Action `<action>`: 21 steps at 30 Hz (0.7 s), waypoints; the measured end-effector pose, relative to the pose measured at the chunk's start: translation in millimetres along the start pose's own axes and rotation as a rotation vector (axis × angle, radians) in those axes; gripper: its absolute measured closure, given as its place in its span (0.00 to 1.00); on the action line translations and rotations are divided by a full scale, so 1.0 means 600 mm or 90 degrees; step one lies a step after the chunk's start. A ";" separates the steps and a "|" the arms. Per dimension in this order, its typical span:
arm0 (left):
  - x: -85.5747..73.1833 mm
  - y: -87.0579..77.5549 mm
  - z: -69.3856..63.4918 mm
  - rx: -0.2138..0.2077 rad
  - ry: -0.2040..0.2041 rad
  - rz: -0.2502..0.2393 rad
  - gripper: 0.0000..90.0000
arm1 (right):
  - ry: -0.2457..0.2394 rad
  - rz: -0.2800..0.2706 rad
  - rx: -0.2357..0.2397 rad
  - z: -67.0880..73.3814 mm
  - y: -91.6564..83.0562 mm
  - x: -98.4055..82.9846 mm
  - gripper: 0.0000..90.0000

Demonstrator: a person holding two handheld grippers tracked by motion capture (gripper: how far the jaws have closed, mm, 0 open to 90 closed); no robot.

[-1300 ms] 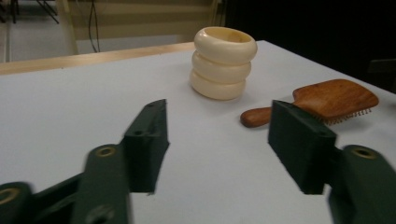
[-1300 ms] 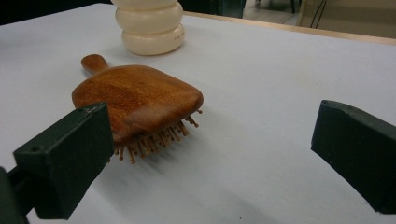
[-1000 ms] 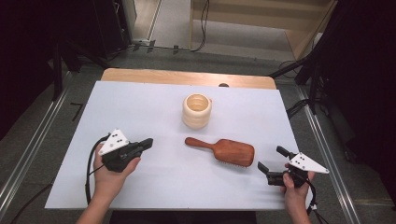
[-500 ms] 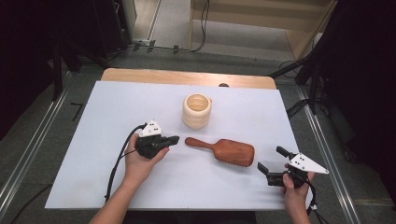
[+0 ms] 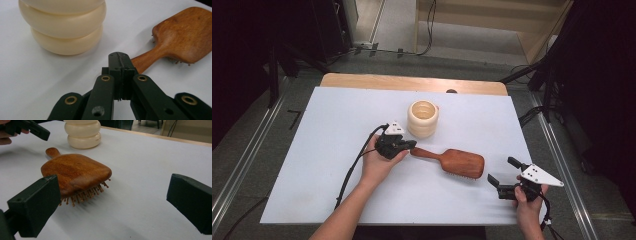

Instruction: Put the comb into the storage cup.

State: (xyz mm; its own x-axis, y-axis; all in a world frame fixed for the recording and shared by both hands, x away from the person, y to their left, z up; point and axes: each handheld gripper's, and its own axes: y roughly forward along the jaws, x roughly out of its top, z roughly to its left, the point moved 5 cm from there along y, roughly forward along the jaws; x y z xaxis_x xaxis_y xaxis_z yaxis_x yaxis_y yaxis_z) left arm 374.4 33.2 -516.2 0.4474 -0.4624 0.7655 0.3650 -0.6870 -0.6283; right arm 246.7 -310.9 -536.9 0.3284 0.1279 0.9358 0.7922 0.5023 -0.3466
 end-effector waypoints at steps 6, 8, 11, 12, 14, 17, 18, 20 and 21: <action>0.001 0.022 0.006 0.004 0.001 0.018 1.00 | 0.000 0.002 0.001 0.001 0.000 0.000 0.00; 0.002 0.031 0.009 0.002 0.000 0.028 1.00 | -0.001 0.003 0.001 0.001 0.000 0.000 0.00; 0.001 0.036 0.013 0.003 -0.005 0.035 1.00 | -0.001 0.003 0.000 0.001 0.000 0.000 0.00; 0.000 0.040 0.016 0.004 -0.006 0.040 1.00 | 0.000 0.003 0.001 0.001 0.000 0.000 0.00; -0.001 0.042 0.017 0.004 -0.005 0.043 1.00 | -0.001 0.003 0.000 0.001 0.000 0.000 0.00; -0.001 0.046 0.018 0.004 -0.007 0.042 1.00 | -0.002 0.004 0.000 0.001 0.001 -0.001 0.00; -0.001 0.048 0.018 0.002 -0.006 0.044 1.00 | -0.002 0.004 0.000 0.001 0.001 -0.001 0.00; -0.004 0.051 0.017 0.001 0.000 0.057 1.00 | -0.002 0.004 0.000 0.001 0.001 -0.001 0.00; -0.006 0.052 0.017 -0.004 0.005 0.064 1.00 | -0.002 0.004 0.000 0.001 0.000 -0.001 0.00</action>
State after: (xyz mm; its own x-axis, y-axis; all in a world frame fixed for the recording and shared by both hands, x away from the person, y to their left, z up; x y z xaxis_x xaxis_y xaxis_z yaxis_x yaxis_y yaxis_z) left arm 392.3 19.0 -540.2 0.4756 -0.5333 0.6995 0.3135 -0.6403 -0.7013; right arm 246.6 -310.4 -537.3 0.3313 0.1338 0.9340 0.7905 0.5011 -0.3522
